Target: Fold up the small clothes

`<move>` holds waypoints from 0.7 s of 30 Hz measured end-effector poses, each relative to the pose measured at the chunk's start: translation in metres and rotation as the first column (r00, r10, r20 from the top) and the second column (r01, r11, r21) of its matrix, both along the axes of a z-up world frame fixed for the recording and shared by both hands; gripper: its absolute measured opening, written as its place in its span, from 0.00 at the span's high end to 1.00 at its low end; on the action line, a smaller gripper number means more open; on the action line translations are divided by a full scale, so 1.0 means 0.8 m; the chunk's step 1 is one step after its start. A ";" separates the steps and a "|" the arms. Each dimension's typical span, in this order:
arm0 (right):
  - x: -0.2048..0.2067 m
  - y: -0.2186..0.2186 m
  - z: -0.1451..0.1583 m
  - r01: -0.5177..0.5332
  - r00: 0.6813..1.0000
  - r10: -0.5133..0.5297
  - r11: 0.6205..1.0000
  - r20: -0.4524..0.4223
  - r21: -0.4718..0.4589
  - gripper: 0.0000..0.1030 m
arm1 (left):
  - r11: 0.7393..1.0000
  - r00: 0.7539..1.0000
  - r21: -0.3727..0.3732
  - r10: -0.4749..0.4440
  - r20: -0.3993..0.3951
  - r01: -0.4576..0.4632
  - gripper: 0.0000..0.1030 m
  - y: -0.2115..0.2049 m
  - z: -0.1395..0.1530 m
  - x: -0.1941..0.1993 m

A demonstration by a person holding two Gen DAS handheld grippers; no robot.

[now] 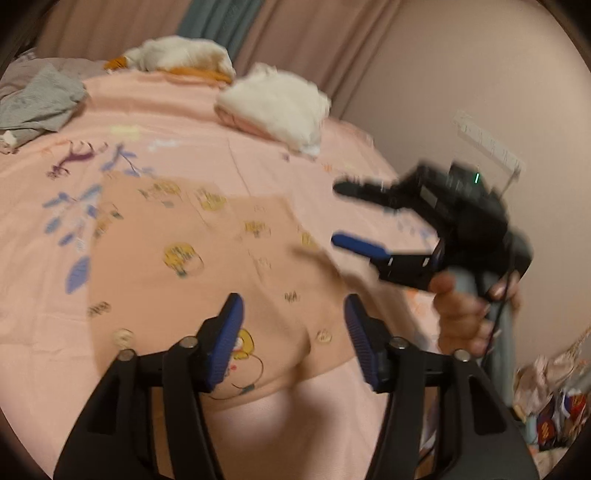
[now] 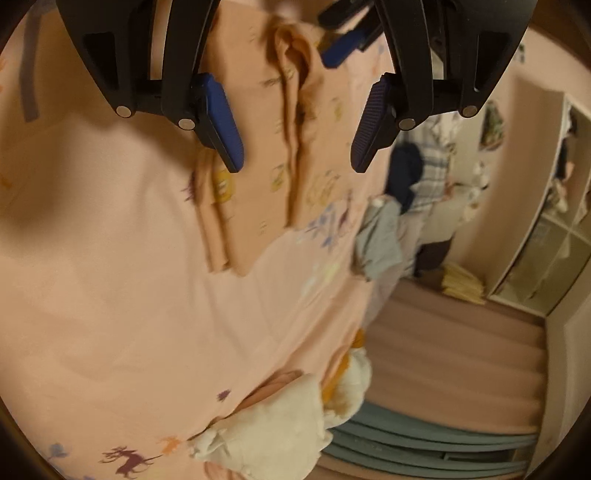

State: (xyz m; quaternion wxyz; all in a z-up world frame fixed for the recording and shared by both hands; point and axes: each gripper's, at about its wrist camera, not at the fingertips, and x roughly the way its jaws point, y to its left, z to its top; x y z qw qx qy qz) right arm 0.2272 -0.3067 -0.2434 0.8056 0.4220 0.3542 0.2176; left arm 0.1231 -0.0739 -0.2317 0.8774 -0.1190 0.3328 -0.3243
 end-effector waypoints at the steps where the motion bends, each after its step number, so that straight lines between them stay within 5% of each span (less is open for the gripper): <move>1: -0.001 0.006 0.002 -0.007 1.000 0.007 1.000 0.007 -0.010 0.40 | 0.999 1.000 -0.026 0.020 0.009 -0.020 0.30 0.011 0.005 -0.001; 7: 0.007 0.056 -0.004 -0.122 0.992 0.121 0.991 -0.024 -0.055 0.40 | 0.974 0.973 -0.021 0.228 0.033 -0.228 0.22 0.077 0.018 0.009; 10: 0.024 0.083 -0.023 -0.152 0.985 0.142 0.983 -0.097 -0.103 0.40 | 0.943 0.943 -0.021 0.330 -0.032 -0.331 0.22 0.106 0.009 0.021; 14: 0.035 0.105 -0.033 -0.152 0.982 0.131 0.975 -0.133 -0.165 0.40 | 0.939 0.939 -0.101 0.315 -0.135 -0.329 0.22 0.132 -0.003 0.027; 19: 0.034 0.115 -0.028 -0.203 0.977 0.195 0.975 -0.090 -0.086 0.40 | 0.921 0.918 -0.043 0.382 -0.111 -0.388 0.22 0.135 0.002 0.022; 21: 0.031 0.118 -0.025 -0.213 0.975 0.203 0.969 -0.091 -0.127 0.40 | 0.927 0.924 -0.049 0.364 -0.114 -0.371 0.22 0.135 0.002 0.022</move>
